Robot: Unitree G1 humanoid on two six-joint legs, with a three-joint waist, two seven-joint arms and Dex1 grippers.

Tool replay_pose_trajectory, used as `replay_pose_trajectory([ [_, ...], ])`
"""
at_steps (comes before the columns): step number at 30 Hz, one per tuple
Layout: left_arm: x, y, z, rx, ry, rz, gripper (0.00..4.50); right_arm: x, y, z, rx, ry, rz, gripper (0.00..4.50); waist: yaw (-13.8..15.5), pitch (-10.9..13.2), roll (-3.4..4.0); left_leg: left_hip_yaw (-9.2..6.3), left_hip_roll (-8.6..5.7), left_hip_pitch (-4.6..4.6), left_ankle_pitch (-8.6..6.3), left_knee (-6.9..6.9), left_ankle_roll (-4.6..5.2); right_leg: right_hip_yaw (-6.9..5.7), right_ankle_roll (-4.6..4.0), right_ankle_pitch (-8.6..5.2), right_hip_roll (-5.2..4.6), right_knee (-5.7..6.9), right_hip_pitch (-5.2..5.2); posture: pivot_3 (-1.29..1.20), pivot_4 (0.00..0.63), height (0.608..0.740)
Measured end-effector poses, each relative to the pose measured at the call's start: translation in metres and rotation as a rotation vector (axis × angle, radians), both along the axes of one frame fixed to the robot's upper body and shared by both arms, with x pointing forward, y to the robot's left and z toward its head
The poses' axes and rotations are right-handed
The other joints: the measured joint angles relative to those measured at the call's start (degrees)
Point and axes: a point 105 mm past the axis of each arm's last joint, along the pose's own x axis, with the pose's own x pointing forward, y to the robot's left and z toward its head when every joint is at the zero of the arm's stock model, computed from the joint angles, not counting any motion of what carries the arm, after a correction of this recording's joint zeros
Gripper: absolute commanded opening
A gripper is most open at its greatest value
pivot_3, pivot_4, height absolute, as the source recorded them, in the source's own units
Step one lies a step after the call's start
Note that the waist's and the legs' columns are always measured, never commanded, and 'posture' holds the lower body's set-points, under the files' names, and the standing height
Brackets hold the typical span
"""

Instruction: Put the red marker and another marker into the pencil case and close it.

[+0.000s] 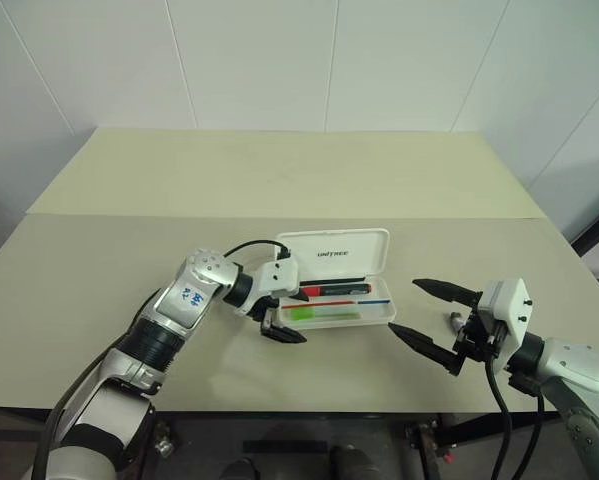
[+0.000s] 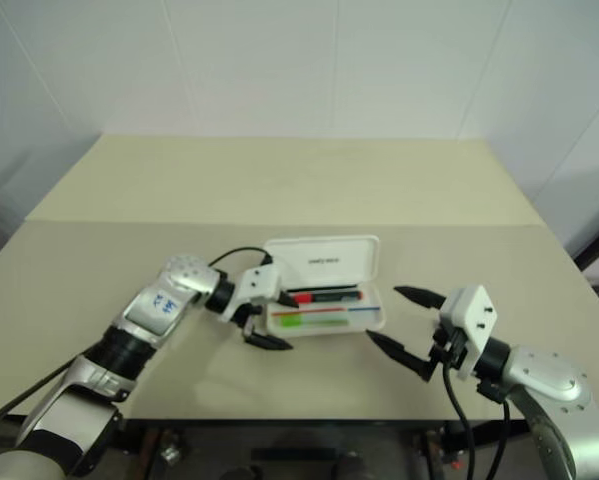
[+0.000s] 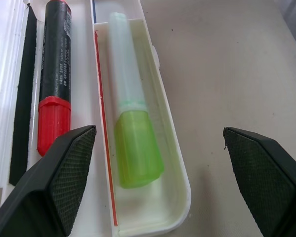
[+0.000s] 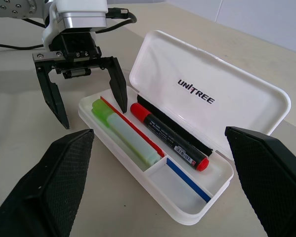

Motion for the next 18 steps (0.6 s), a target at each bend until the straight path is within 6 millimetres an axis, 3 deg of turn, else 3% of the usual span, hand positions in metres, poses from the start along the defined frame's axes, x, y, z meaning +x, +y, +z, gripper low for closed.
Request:
replay_pose_trajectory([
  [10, -0.003, 0.000, 0.000, 0.006, 0.007, -0.029, 4.41, 0.000, 0.000, -0.001, 0.000, 0.003, -0.001, 4.50, 0.0, 0.0, 0.00, 0.00, 0.00, 0.00, 0.00, 0.00, 0.00, 0.00, -0.01, -0.01, 0.00, 0.00, 0.00, 0.00, 0.150, 0.740],
  [18, -0.007, 0.003, 0.012, -0.020, -0.026, -0.072, 4.41, 0.000, 0.000, -0.001, 0.000, 0.004, -0.001, 4.50, 0.0, 0.0, 0.00, 0.00, 0.00, 0.01, 0.00, 0.00, 0.00, 0.00, -0.06, -0.03, 0.00, 0.00, 0.00, 0.00, 0.150, 0.740],
])
